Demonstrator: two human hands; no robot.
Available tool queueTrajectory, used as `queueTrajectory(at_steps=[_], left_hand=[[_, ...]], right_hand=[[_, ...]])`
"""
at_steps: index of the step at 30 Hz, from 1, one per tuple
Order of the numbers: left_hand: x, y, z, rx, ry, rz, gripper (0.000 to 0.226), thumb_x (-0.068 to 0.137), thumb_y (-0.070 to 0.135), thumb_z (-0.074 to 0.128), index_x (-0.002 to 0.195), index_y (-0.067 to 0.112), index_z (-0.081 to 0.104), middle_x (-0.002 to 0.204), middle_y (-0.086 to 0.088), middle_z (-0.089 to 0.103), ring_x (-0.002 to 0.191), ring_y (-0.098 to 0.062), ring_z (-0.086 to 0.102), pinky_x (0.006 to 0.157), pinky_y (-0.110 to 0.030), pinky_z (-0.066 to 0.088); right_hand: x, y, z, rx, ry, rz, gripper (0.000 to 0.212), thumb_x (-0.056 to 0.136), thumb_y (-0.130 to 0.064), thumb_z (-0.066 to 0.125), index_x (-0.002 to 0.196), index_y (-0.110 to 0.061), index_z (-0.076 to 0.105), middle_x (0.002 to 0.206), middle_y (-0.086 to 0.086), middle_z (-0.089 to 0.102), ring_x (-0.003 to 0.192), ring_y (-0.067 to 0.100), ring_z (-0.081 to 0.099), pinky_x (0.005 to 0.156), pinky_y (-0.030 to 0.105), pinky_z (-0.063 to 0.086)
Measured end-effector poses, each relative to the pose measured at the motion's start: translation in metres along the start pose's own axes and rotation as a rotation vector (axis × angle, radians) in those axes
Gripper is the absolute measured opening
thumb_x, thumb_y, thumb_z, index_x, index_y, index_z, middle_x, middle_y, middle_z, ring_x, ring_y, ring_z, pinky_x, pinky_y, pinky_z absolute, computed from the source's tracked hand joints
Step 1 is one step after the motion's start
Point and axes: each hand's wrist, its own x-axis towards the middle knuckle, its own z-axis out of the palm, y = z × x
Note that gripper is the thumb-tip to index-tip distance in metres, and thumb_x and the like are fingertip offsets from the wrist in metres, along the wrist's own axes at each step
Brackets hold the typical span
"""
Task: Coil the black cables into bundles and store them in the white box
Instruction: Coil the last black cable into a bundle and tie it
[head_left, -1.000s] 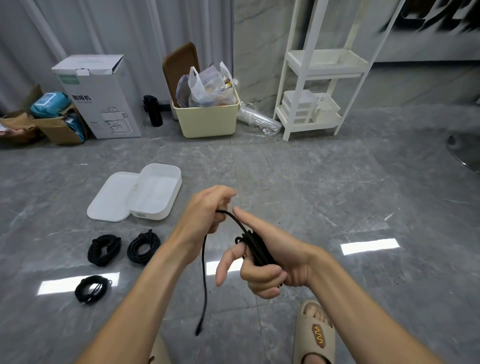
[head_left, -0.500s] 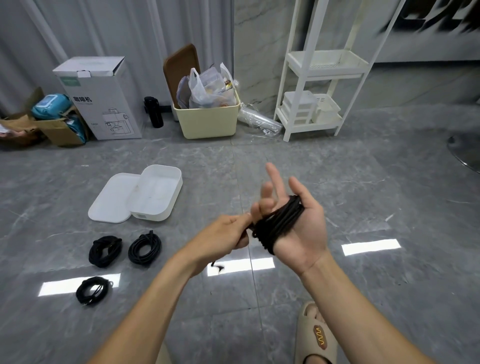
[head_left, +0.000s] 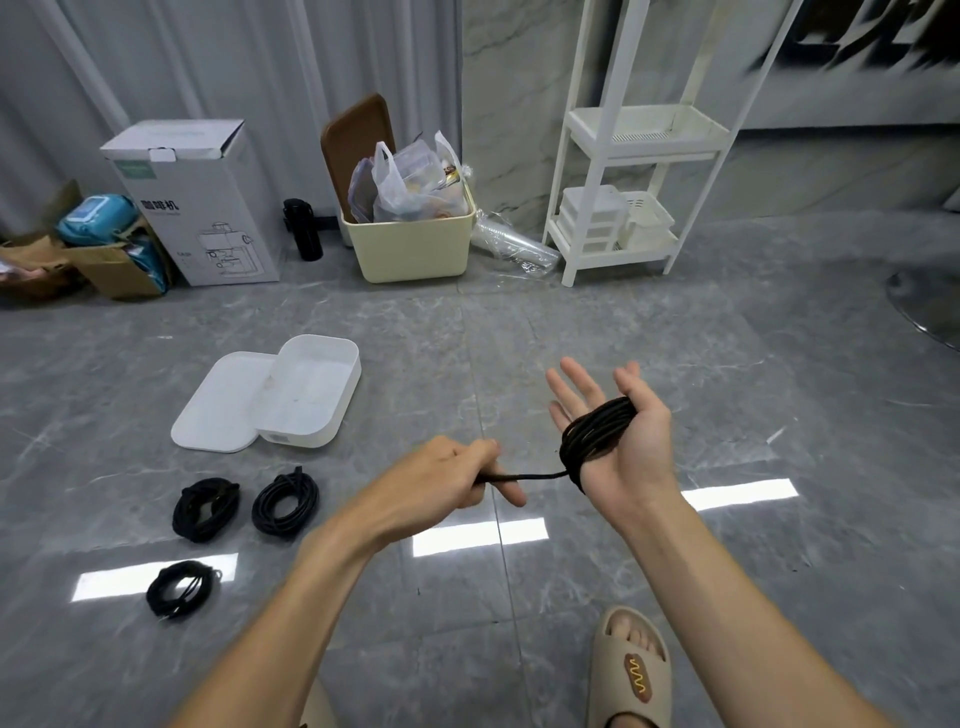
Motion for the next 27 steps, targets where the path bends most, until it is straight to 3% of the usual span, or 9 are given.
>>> queueTrajectory(at_steps=[5, 8, 11, 13, 17, 20, 22, 24, 27], left_hand=[[0.0, 0.001, -0.004, 0.003, 0.088, 0.048, 0.059, 0.088, 0.053, 0.025, 0.073, 0.032, 0.078, 0.054, 0.009, 0.025, 0.052, -0.009, 0.023, 0.051, -0.022, 0.022], [-0.001, 0.0, -0.004, -0.002, 0.104, 0.051, 0.055, 0.087, 0.053, 0.03, 0.07, 0.029, 0.077, 0.057, 0.008, 0.026, 0.053, -0.011, 0.024, 0.054, -0.025, 0.024], [-0.003, 0.001, -0.002, 0.028, 0.108, 0.077, 0.046, 0.085, 0.053, 0.04, 0.066, 0.029, 0.075, 0.067, -0.009, 0.028, 0.058, -0.015, 0.028, 0.056, -0.029, 0.025], [-0.004, 0.001, -0.002, 0.039, 0.132, 0.1, 0.041, 0.084, 0.051, 0.044, 0.065, 0.03, 0.074, 0.072, -0.017, 0.029, 0.062, -0.018, 0.029, 0.057, -0.029, 0.026], [-0.005, 0.0, -0.004, -0.003, 0.144, 0.13, 0.037, 0.085, 0.05, 0.052, 0.062, 0.029, 0.072, 0.058, -0.003, 0.028, 0.058, -0.012, 0.031, 0.056, -0.021, 0.028], [-0.006, -0.002, -0.004, -0.023, 0.088, 0.137, 0.038, 0.087, 0.053, 0.06, 0.061, 0.027, 0.072, 0.058, -0.01, 0.032, 0.057, -0.013, 0.033, 0.061, -0.022, 0.03], [-0.007, -0.004, -0.005, -0.024, 0.037, 0.114, 0.038, 0.086, 0.054, 0.063, 0.061, 0.027, 0.073, 0.06, -0.006, 0.05, 0.064, -0.01, 0.051, 0.07, -0.021, 0.039], [-0.007, -0.007, -0.008, -0.009, -0.028, 0.065, 0.036, 0.087, 0.054, 0.066, 0.063, 0.029, 0.075, 0.072, 0.004, 0.068, 0.084, 0.0, 0.063, 0.083, -0.022, 0.043], [-0.009, -0.01, -0.01, -0.023, -0.153, -0.009, 0.034, 0.09, 0.051, 0.065, 0.068, 0.028, 0.076, 0.069, 0.017, 0.068, 0.07, 0.002, 0.059, 0.072, -0.014, 0.039]], right_hand=[[-0.004, 0.012, 0.0, -0.474, -0.061, 0.002, 0.06, 0.107, -0.028, 0.035, 0.158, -0.04, 0.005, 0.093, 0.02, 0.076, 0.092, 0.03, 0.074, 0.106, 0.043, 0.043], [-0.008, 0.017, -0.001, -0.784, -0.089, 0.089, 0.054, 0.105, -0.036, 0.036, 0.155, -0.044, 0.019, 0.062, 0.012, 0.068, 0.059, 0.024, 0.069, 0.083, 0.034, 0.048], [-0.009, 0.021, -0.001, -0.929, -0.084, 0.134, 0.046, 0.102, -0.039, 0.036, 0.148, -0.043, 0.037, 0.053, 0.005, 0.061, 0.048, 0.018, 0.061, 0.076, 0.03, 0.045], [-0.007, 0.021, -0.001, -0.881, -0.068, 0.165, 0.045, 0.102, -0.038, 0.038, 0.147, -0.041, 0.039, 0.057, 0.006, 0.065, 0.047, 0.018, 0.061, 0.076, 0.032, 0.047], [-0.003, 0.014, -0.003, -0.615, -0.005, 0.208, 0.048, 0.104, -0.035, 0.042, 0.151, -0.033, 0.035, 0.063, 0.014, 0.068, 0.052, 0.025, 0.066, 0.073, 0.035, 0.053], [-0.001, 0.01, -0.001, -0.333, 0.032, 0.195, 0.046, 0.105, -0.031, 0.042, 0.15, -0.026, 0.034, 0.062, 0.014, 0.067, 0.053, 0.029, 0.067, 0.065, 0.037, 0.056], [0.002, 0.004, -0.003, -0.146, 0.08, 0.147, 0.045, 0.104, -0.026, 0.042, 0.149, -0.022, 0.038, 0.055, 0.008, 0.06, 0.043, 0.022, 0.058, 0.063, 0.036, 0.052], [0.004, -0.003, -0.006, -0.046, 0.107, 0.123, 0.044, 0.101, -0.02, 0.04, 0.145, -0.019, 0.044, 0.046, 0.0, 0.04, 0.035, 0.013, 0.036, 0.049, 0.028, 0.043], [0.002, -0.01, -0.005, 0.007, 0.048, 0.151, 0.044, 0.096, -0.015, 0.035, 0.137, -0.014, 0.054, 0.042, -0.006, 0.022, 0.031, 0.009, 0.02, 0.037, 0.021, 0.03]])
